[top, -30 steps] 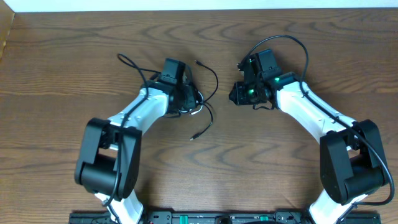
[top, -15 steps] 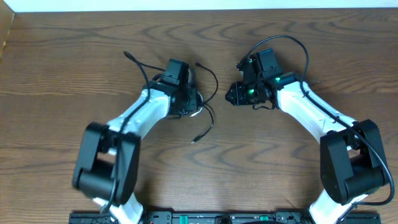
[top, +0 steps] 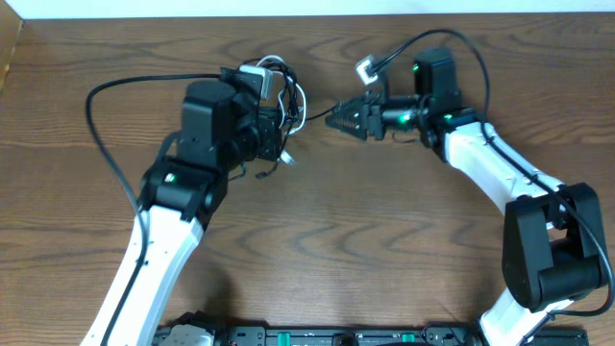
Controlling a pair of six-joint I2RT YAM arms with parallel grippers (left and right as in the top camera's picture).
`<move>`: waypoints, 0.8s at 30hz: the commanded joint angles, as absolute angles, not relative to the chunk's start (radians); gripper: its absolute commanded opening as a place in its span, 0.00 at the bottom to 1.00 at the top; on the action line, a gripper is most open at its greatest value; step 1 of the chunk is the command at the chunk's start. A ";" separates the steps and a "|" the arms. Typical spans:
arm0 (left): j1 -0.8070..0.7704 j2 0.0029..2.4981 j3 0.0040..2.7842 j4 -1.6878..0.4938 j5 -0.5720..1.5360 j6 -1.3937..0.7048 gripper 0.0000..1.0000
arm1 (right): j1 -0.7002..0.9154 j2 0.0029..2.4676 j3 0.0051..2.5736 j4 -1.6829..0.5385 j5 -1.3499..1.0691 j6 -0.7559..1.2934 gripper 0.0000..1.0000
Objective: Untangle cables
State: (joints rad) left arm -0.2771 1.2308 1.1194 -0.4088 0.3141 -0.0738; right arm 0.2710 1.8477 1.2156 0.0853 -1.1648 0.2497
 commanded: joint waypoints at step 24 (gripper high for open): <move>-0.190 1.393 1.134 -0.488 1.069 0.407 0.08 | 0.139 1.851 1.218 0.381 -1.509 0.673 0.46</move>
